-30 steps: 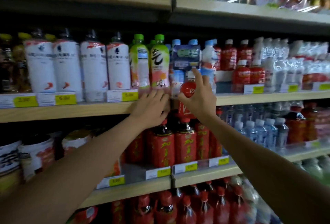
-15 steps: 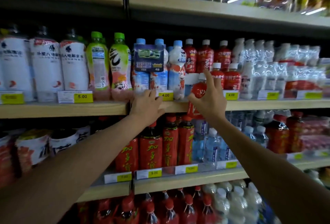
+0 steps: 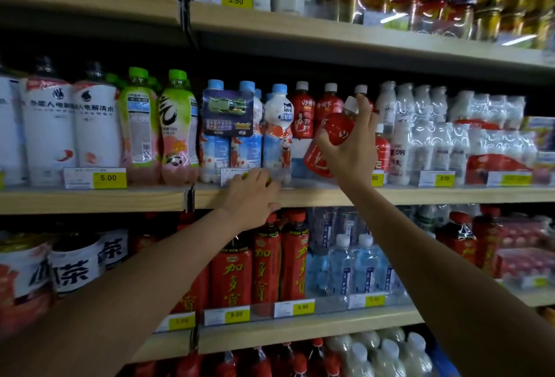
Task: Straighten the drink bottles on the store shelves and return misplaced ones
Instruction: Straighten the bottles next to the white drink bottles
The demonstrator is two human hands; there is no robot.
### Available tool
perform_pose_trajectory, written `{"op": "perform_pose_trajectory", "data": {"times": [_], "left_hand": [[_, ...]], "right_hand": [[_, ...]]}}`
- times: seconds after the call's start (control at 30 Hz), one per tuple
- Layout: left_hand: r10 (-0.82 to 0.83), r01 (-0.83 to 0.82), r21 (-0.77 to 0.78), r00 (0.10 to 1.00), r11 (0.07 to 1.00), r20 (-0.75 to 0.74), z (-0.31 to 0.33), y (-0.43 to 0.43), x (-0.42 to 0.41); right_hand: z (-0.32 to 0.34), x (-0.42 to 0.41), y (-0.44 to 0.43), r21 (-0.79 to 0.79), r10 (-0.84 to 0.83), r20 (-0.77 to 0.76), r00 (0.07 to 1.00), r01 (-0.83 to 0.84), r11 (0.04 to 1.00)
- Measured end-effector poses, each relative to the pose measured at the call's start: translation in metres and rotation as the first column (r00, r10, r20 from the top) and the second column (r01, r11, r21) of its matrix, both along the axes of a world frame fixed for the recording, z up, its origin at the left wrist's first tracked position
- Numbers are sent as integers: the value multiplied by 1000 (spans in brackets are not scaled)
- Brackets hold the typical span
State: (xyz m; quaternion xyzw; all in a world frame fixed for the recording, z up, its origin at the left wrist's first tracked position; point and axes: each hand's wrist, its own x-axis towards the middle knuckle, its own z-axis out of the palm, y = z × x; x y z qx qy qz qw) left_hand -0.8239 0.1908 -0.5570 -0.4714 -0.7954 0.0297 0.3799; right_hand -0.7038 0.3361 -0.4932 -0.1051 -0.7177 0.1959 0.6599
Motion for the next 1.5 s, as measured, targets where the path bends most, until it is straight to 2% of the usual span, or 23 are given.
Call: {"op": "perform_pose_trajectory", "data": {"times": [0.3,0.57,0.73,0.9,1.03,1.3,1.5], "left_hand": [[-4,4,-2,1000,1000,-2,5,0,1],[-14,14,23,1000,1000,-11,2,0,1],[-21,21,28,999,999,-30,4,-2,0],[-19,20,31,999,999,-46,3,-1,-2],[-36,39,51,997,998,-61,3,-2,-2],[-20,25,73,997,997,-75,1,-3,-4],[3,4,111,998,994,-68,-5,-3,-2]], "right_hand": [[0,-36,8,58,55,18,998,-56,997],[1,-48,17,29,144,61,988,-146,989],[0,-54,19,55,92,180,979,-103,993],[-5,-63,20,81,-30,305,952,5,997],[-12,-68,23,42,-56,327,943,45,998],[-18,-71,16,117,-152,420,895,113,987],[-28,-59,9,97,-125,455,882,91,991]]}}
